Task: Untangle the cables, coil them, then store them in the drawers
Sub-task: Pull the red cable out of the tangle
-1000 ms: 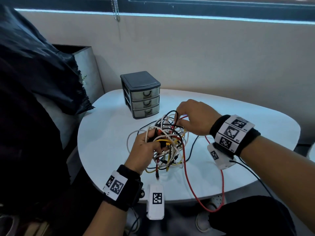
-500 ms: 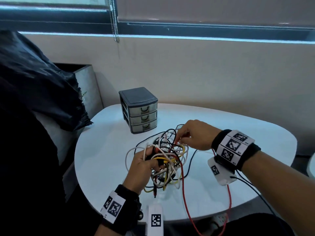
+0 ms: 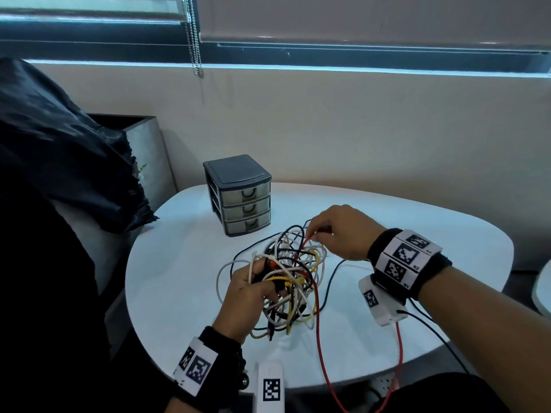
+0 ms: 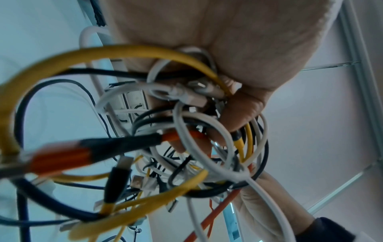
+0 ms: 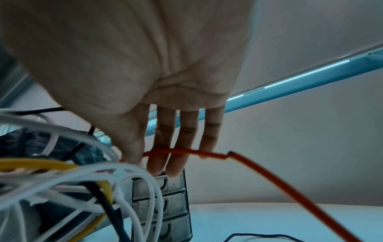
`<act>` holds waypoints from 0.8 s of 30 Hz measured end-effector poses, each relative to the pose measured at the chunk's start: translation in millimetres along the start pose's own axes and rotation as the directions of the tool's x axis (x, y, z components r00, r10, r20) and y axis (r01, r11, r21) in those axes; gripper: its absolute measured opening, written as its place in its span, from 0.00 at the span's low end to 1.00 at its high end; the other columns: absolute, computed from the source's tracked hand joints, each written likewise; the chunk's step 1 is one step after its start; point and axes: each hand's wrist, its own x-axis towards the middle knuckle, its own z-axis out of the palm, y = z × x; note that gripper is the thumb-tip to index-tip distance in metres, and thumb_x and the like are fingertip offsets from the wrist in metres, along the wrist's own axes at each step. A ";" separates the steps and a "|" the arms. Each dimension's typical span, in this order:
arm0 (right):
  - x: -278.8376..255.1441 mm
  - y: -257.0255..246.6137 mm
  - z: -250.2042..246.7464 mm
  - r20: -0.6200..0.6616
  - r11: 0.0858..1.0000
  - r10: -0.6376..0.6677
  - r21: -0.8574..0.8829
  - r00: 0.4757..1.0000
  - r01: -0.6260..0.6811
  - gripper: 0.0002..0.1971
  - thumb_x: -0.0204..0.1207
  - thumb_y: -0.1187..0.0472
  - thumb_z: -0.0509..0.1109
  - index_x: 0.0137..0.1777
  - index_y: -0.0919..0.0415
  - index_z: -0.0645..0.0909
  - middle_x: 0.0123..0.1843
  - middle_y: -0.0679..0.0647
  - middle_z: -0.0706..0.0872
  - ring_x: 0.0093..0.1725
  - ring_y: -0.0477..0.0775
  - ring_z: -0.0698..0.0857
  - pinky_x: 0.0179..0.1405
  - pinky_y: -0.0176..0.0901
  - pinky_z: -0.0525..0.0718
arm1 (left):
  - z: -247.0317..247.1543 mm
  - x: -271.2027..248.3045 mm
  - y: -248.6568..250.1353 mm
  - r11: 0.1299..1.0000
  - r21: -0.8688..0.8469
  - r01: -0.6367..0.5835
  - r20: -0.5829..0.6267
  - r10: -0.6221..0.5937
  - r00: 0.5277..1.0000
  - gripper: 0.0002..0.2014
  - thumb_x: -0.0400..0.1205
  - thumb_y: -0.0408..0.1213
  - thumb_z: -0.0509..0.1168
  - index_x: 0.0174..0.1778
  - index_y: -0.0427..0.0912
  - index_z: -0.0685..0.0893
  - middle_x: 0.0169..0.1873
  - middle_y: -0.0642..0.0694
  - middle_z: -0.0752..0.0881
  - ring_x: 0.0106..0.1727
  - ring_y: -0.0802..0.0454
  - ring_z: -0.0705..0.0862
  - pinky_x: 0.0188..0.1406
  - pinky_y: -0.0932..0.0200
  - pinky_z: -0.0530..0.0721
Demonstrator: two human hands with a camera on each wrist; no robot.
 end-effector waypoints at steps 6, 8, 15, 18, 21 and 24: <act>-4.1 -2.8 -2.0 0.126 0.997 -0.059 0.058 0.990 0.052 0.09 0.82 0.56 0.68 0.51 0.45 0.90 0.46 0.42 0.88 0.46 0.44 0.84 0.50 0.44 0.83 | -2.1 1.5 2.1 1.000 -0.028 -0.011 -0.034 0.010 0.999 0.11 0.56 0.25 0.60 0.27 0.42 0.85 0.30 0.40 0.85 0.37 0.41 0.83 0.39 0.55 0.84; -2.0 0.5 -4.7 0.050 0.998 -0.032 0.049 0.998 0.030 0.09 0.83 0.56 0.68 0.52 0.45 0.90 0.49 0.43 0.90 0.47 0.45 0.84 0.51 0.44 0.82 | -1.3 0.5 1.6 0.999 -0.044 -0.010 -0.044 0.008 0.999 0.11 0.56 0.25 0.60 0.30 0.36 0.84 0.29 0.40 0.85 0.35 0.43 0.83 0.34 0.60 0.83; -3.5 -0.5 3.4 0.031 0.998 -0.049 -0.042 0.998 0.050 0.10 0.83 0.55 0.65 0.56 0.45 0.88 0.55 0.41 0.87 0.48 0.45 0.81 0.54 0.45 0.81 | -0.1 0.7 0.1 0.997 -0.071 -0.022 -0.037 0.020 0.999 0.11 0.56 0.25 0.60 0.28 0.37 0.84 0.27 0.39 0.84 0.34 0.43 0.82 0.32 0.61 0.83; -0.9 1.8 -0.6 -0.034 0.999 -0.039 -0.022 0.999 0.038 0.09 0.82 0.54 0.67 0.54 0.43 0.89 0.54 0.40 0.89 0.48 0.43 0.81 0.54 0.45 0.81 | -0.9 0.8 -1.9 0.997 -0.075 -0.013 -0.034 0.011 0.999 0.11 0.56 0.24 0.60 0.29 0.38 0.84 0.29 0.39 0.85 0.35 0.43 0.83 0.34 0.58 0.83; 1.9 0.9 -0.5 -0.024 0.999 -0.033 -0.014 0.999 0.032 0.10 0.82 0.54 0.68 0.56 0.44 0.89 0.52 0.38 0.87 0.44 0.37 0.80 0.50 0.41 0.76 | 0.8 2.2 0.0 0.997 -0.072 -0.012 -0.043 0.009 0.999 0.12 0.56 0.25 0.60 0.30 0.37 0.85 0.29 0.40 0.86 0.34 0.46 0.84 0.33 0.60 0.83; 0.7 -5.0 -3.4 0.063 0.997 -0.073 0.003 0.995 0.073 0.10 0.82 0.56 0.68 0.56 0.44 0.90 0.48 0.36 0.87 0.41 0.33 0.79 0.49 0.39 0.76 | 0.3 2.2 1.2 0.996 -0.089 0.001 -0.063 -0.007 0.998 0.13 0.55 0.25 0.59 0.33 0.31 0.83 0.28 0.39 0.86 0.31 0.47 0.83 0.29 0.62 0.82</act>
